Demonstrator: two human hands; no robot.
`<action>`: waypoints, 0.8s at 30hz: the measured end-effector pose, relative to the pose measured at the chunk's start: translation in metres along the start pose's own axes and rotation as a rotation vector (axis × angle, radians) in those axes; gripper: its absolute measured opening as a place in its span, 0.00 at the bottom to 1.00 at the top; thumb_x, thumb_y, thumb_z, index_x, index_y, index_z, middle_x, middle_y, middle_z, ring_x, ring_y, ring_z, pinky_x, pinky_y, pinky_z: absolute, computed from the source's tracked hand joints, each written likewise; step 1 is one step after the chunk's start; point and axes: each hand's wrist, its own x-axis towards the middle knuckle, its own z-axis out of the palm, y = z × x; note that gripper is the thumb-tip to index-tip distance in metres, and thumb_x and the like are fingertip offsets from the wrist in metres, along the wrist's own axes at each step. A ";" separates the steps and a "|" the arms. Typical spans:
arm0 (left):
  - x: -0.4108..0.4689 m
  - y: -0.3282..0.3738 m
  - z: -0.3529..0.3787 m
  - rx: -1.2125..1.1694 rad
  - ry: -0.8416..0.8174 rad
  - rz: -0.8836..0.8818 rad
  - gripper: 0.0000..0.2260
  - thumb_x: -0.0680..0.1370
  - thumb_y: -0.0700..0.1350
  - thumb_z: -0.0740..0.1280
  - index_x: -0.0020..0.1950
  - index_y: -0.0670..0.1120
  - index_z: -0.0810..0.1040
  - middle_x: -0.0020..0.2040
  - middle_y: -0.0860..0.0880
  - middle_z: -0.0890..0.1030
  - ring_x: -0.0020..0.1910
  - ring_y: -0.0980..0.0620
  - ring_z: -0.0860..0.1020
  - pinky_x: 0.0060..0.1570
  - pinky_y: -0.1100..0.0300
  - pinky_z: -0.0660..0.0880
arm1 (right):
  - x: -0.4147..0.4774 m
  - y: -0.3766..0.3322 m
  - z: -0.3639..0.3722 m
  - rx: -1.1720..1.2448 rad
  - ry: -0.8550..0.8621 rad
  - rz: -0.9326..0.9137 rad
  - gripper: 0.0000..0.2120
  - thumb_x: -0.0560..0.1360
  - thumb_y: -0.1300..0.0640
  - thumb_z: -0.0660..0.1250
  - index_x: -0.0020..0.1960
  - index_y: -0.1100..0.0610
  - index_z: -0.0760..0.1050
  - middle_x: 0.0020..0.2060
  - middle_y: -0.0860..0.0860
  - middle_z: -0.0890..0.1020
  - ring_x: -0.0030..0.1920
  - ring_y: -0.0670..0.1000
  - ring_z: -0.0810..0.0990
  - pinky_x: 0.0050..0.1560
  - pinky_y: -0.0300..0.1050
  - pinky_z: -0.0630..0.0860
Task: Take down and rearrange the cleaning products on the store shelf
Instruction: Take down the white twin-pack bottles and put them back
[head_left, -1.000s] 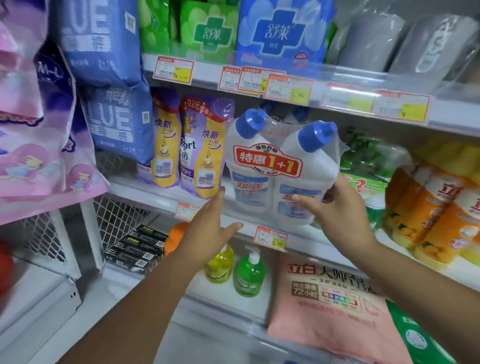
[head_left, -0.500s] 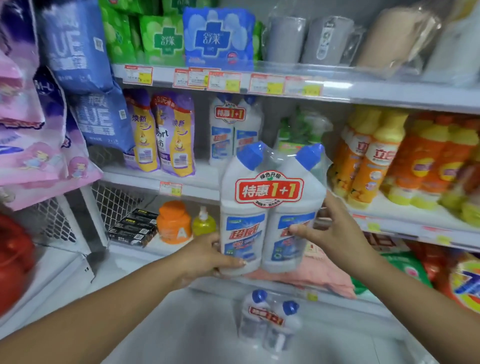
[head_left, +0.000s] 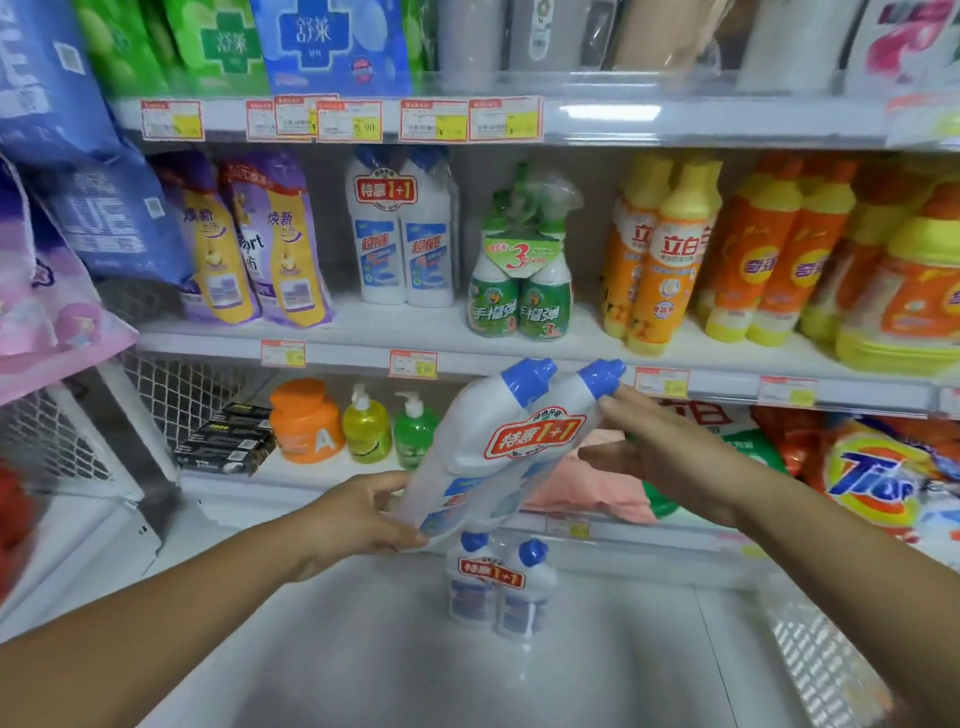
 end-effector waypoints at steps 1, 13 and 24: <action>0.000 -0.003 0.003 0.028 0.017 0.027 0.27 0.65 0.34 0.80 0.58 0.56 0.80 0.55 0.49 0.84 0.52 0.50 0.83 0.48 0.56 0.81 | -0.001 0.003 -0.003 0.044 0.029 0.001 0.25 0.75 0.37 0.67 0.69 0.44 0.73 0.64 0.47 0.81 0.65 0.57 0.78 0.69 0.54 0.72; 0.009 -0.015 0.026 0.235 0.123 0.151 0.41 0.60 0.43 0.84 0.68 0.59 0.70 0.57 0.56 0.79 0.51 0.56 0.81 0.49 0.60 0.80 | -0.016 0.005 -0.016 0.426 0.169 0.051 0.19 0.78 0.69 0.59 0.65 0.57 0.76 0.55 0.57 0.82 0.46 0.55 0.83 0.38 0.45 0.82; 0.007 -0.017 0.019 0.318 0.237 0.314 0.42 0.61 0.47 0.84 0.69 0.63 0.68 0.62 0.57 0.75 0.56 0.62 0.77 0.50 0.57 0.82 | -0.022 0.000 -0.010 0.403 0.054 0.008 0.27 0.74 0.80 0.55 0.62 0.58 0.79 0.66 0.55 0.79 0.59 0.58 0.82 0.62 0.61 0.76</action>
